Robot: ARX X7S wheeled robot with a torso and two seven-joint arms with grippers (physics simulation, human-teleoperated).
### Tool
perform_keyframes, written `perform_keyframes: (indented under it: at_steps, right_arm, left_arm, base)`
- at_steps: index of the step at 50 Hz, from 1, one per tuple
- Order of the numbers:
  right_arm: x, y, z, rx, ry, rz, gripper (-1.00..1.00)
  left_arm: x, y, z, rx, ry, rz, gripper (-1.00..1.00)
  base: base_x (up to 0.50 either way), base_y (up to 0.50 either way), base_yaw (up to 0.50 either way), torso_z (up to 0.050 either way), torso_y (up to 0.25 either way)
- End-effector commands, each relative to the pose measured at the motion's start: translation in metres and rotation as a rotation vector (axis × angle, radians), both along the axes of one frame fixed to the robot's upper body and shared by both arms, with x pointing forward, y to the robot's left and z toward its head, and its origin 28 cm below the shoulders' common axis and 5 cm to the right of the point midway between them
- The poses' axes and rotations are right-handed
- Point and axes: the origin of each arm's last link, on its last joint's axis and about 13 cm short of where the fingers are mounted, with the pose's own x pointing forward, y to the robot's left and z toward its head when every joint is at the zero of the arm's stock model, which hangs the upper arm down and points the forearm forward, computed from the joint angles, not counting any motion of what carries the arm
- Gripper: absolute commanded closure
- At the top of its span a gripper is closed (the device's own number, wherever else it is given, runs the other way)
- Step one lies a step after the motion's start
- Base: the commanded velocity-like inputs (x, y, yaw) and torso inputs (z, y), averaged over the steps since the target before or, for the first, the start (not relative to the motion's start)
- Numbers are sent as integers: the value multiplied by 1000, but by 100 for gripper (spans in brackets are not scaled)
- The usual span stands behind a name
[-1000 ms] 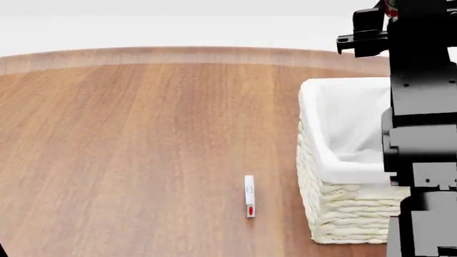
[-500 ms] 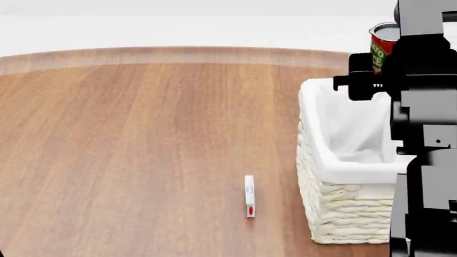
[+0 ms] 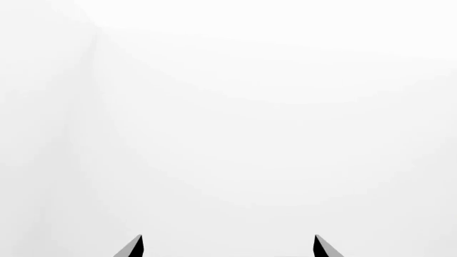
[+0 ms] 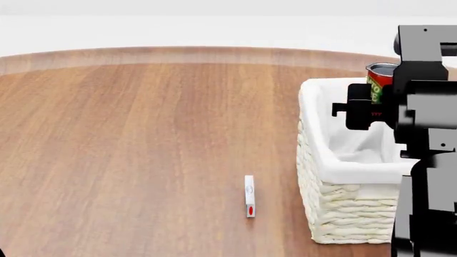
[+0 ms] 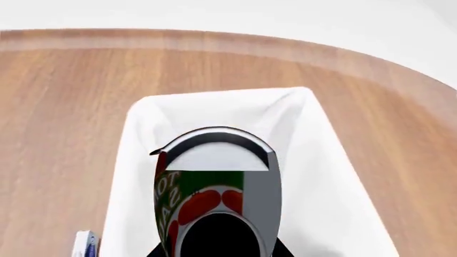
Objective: Pick up the tomato sauce, and put it in the basket.
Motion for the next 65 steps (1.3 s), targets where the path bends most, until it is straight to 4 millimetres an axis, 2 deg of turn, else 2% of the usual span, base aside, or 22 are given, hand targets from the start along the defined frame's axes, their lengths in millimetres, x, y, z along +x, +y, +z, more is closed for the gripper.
perform_keyframes:
  at_steps: [1,19,49,65]
  right_arm:
    - [-2,-1,-7,35,20,-4,100]
    - [1,4,-26,51,-19,-4,100]
    - [1,2,-28,45,-19,-20,100]
    - [3,5,-49,15,-81,-37,100]
  left_arm:
    - [1,0,0,2,2,4,-100]
    - [-2,2,0,4,0,14,-100]
    - [-3,3,-1,5,3,16,-100]
    - [-2,3,-1,8,4,22,-100]
  base:
    - [0,0,0,0,0]
    - [0,0,0,0,1]
    - [0,0,0,0,0]
    - [0,0,0,0,0]
